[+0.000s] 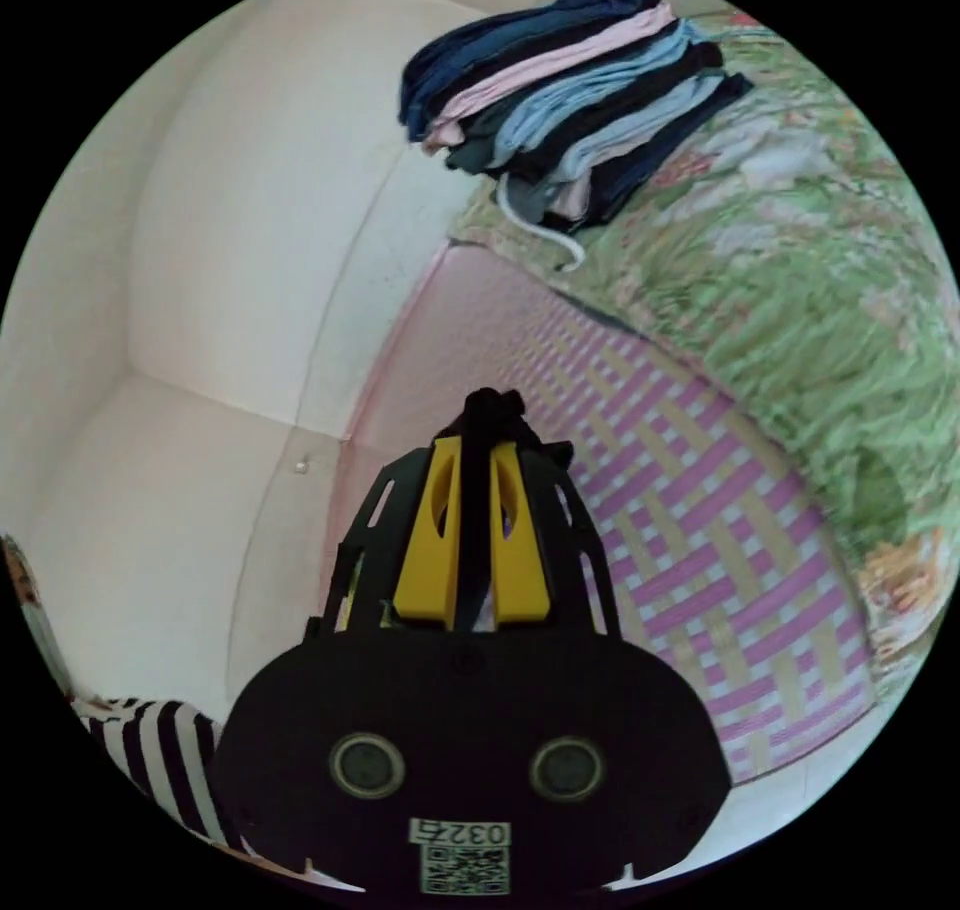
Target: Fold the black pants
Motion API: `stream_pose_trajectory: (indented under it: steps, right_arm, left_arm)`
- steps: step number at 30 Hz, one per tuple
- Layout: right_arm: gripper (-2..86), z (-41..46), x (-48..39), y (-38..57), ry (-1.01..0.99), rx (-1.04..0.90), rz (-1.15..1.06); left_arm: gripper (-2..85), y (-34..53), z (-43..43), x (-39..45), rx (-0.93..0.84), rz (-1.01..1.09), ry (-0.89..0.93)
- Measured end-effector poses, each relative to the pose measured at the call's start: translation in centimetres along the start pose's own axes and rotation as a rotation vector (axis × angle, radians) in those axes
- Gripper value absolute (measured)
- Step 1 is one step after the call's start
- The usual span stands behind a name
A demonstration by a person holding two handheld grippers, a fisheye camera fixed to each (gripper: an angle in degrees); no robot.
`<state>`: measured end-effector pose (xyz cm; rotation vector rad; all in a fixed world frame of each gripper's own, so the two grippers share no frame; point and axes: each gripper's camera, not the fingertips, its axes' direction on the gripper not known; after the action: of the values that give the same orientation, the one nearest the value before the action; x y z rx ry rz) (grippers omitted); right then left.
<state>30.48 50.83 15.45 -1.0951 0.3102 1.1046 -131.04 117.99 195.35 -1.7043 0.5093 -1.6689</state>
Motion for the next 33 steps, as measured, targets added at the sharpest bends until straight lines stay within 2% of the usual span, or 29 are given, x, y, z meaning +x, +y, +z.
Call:
stream_pose_trajectory:
  steps: [2,4,6,9,14,18,19,26,29,33]
  right_arm:
    - [5.9,1.5,3.4,-1.1,0.068,-0.093,0.078]
    - [9.5,2.6,7.4,-1.6,-0.047,-0.149,0.185]
    - [11.9,2.4,8.4,-1.8,-0.073,-0.139,0.196]
    - [12.7,2.4,8.8,-1.7,-0.055,-0.153,0.159]
    - [10.2,2.8,10.6,-1.0,-0.116,-0.136,0.186]
    - [6.7,2.8,11.2,-1.7,-0.171,-0.075,0.204]
    - [5.7,3.1,10.7,-2.0,-0.194,-0.085,0.193]
    - [4.9,3.5,5.2,-3.8,-0.043,-0.139,0.076]
    - [4.8,3.6,0.5,-4.4,0.020,-0.131,-0.020]
    - [4.7,6.2,-12.6,-2.6,0.122,-0.172,-0.387]
  left_arm:
    - [-0.9,-1.5,0.9,1.0,-0.024,0.020,0.004]
    - [-0.9,-2.8,1.4,2.8,-0.060,0.086,-0.029]
    - [-0.9,-3.3,1.6,4.3,-0.083,0.155,-0.019]
    - [-0.9,-4.2,2.1,6.8,-0.094,0.266,0.116]
    - [-0.9,-6.9,6.6,9.9,-0.269,0.347,0.166]
    - [-0.9,-7.9,10.7,10.4,-0.416,0.347,0.022]
    - [-0.9,-7.9,11.3,10.0,-0.426,0.344,0.042]
    - [-0.9,-6.7,9.8,7.6,-0.358,0.295,0.107]
    - [-0.9,-5.4,7.6,6.6,-0.262,0.290,0.158]
    - [-0.9,-2.8,3.2,4.9,-0.056,0.281,0.221]
